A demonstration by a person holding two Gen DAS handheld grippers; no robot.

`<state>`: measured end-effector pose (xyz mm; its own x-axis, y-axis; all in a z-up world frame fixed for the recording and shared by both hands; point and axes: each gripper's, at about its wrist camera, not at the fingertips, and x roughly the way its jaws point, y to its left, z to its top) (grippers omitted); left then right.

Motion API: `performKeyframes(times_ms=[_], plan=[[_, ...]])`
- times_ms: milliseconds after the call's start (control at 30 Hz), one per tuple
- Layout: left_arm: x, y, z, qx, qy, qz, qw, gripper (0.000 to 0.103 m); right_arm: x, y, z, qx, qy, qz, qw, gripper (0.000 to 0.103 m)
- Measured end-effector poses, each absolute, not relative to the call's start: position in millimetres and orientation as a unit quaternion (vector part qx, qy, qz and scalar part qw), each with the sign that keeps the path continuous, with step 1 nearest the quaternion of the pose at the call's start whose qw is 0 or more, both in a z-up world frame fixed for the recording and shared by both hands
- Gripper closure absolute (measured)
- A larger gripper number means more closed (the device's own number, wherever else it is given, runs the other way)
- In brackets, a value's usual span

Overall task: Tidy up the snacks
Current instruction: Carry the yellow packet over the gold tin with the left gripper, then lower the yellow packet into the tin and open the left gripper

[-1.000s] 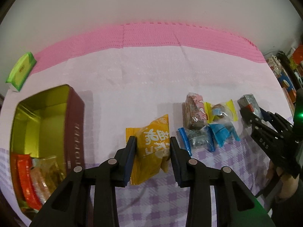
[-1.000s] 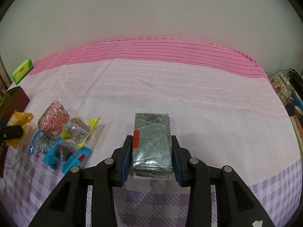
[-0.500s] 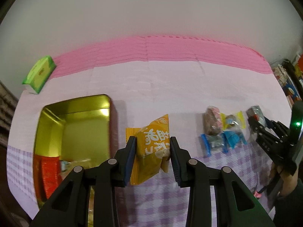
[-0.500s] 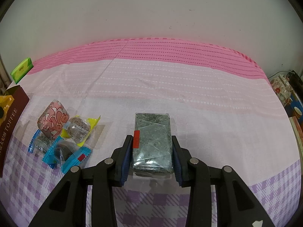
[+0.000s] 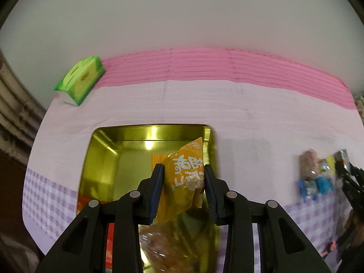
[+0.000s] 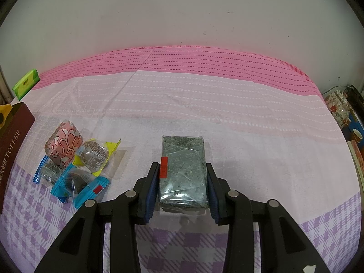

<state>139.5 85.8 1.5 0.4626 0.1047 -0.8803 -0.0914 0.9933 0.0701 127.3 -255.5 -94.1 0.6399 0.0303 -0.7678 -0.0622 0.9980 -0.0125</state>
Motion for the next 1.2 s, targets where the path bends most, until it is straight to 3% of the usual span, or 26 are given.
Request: performKeyframes(times_ms=[367, 1200], plan=[[154, 135, -28, 0.001, 0.541, 0.112, 0.834, 0.067, 127, -255, -94, -0.019, 0.424, 0.025, 0.905, 0.066], [157, 159, -49, 0.012, 0.55, 0.14, 0.824, 0.064, 128, -257, -94, -0.021, 0.424, 0.021, 0.905, 0.063]])
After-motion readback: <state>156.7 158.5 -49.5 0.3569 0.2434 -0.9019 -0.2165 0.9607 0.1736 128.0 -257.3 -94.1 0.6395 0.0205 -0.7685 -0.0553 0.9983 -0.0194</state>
